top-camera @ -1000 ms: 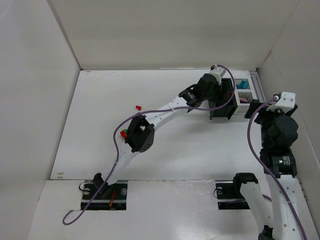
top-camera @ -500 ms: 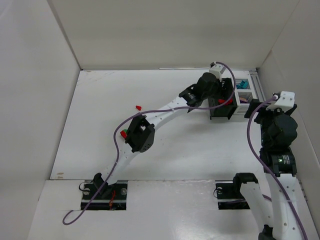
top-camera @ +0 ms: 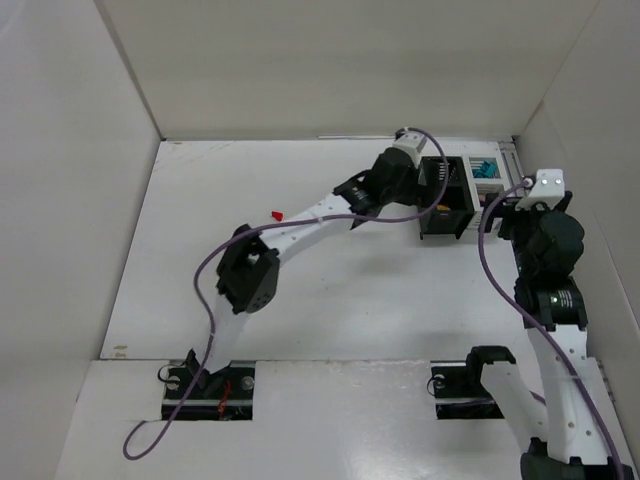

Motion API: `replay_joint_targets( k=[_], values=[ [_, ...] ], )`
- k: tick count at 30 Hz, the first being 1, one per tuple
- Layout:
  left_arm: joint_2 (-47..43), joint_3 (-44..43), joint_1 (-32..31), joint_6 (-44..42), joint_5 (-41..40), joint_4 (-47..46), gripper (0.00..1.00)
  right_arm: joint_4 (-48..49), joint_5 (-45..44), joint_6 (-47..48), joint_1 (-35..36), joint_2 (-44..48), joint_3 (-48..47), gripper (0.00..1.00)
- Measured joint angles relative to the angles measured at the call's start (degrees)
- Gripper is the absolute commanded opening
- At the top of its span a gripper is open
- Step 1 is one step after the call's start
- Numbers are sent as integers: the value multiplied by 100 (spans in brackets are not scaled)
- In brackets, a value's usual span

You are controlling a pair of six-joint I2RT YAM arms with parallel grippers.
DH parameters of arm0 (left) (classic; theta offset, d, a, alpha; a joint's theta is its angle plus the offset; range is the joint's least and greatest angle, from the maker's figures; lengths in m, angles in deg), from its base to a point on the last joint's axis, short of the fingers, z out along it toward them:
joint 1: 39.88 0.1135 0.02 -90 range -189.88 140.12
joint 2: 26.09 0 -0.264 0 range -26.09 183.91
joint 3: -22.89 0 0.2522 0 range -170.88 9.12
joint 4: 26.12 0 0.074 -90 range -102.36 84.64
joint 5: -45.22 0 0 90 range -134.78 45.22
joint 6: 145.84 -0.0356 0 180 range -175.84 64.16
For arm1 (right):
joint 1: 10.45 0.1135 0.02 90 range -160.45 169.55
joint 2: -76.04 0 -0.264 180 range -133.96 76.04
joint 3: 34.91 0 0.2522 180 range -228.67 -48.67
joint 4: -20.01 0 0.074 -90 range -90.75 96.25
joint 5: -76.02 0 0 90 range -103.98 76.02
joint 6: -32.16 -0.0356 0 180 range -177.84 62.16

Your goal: Sort the legos into containers by color

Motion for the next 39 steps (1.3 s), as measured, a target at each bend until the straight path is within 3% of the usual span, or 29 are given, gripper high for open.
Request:
replay_joint_targets(
  k=[4, 8, 12, 17, 21, 26, 28, 39],
  values=[
    [-2243, 2385, 417, 280, -481, 35, 100, 240, 977, 389, 149, -787, -79, 99],
    [-4837, 4448, 1320, 1185, -1401, 553, 100, 278, 1150, 866, 1368, -1838, -485, 99],
    [-6249, 5563, 1685, 2302, -2100, 1589, 100, 380, 1139, 1331, 3097, -3414, -1558, 98],
    [-7182, 6802, 1692, 3945, -2396, 3373, 100, 544, 1587, 1384, 3578, -5539, -2844, 90],
    [-7790, 7217, 1714, 4708, -2356, 4148, 100, 415, 1864, 1349, 3648, -7392, -4297, 89],
    [-8448, 7187, 1722, 5211, -2632, 4616, 100, -39, 1982, 1366, 3923, -9025, -5893, 82],
    [-8518, 7169, 1725, 5300, -2719, 4754, 100, -94, 1996, 1342, 4039, -9390, -6262, 76],
    [-8435, 7193, 1725, 5375, -2833, 4804, 100, -245, 1965, 951, 4437, -10592, -7587, 66]
  ],
)
